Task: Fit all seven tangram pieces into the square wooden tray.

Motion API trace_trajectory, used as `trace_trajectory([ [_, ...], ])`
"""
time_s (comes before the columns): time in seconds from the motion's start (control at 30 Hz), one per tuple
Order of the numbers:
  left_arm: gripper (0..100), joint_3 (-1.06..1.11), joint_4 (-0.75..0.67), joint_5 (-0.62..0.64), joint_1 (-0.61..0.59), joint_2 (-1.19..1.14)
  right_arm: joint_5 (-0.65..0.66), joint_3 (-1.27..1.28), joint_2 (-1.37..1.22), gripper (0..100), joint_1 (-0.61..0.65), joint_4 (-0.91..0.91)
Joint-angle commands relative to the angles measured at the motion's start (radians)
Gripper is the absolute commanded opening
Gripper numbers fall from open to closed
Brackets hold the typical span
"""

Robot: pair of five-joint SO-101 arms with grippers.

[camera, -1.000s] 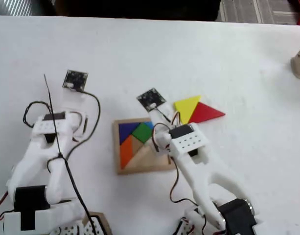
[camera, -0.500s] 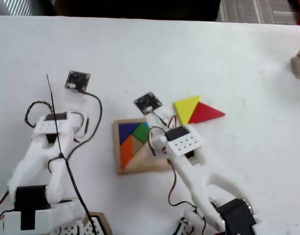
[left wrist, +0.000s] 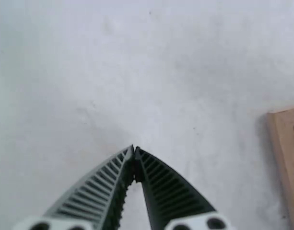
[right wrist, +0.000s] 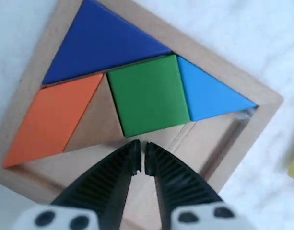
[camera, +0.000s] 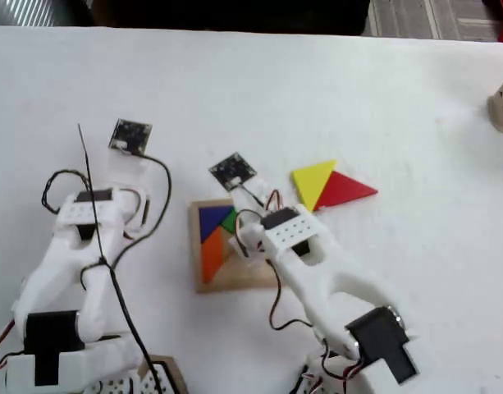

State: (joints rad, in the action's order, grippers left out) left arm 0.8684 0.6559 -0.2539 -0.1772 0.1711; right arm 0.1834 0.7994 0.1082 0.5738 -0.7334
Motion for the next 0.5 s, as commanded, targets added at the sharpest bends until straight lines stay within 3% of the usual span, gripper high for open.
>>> trace_trajectory([
  [0.0,2,-0.029,0.002,0.003,0.004,0.013,-0.006,-0.091,-0.027,2.0,0.039,-0.019],
  [0.3,2,-0.029,0.002,0.003,0.004,0.013,-0.006,-0.149,-0.085,1.8,0.048,-0.031],
  [0.47,2,-0.029,0.002,0.003,0.004,0.013,-0.006,-0.183,0.039,1.7,0.044,-0.234],
])
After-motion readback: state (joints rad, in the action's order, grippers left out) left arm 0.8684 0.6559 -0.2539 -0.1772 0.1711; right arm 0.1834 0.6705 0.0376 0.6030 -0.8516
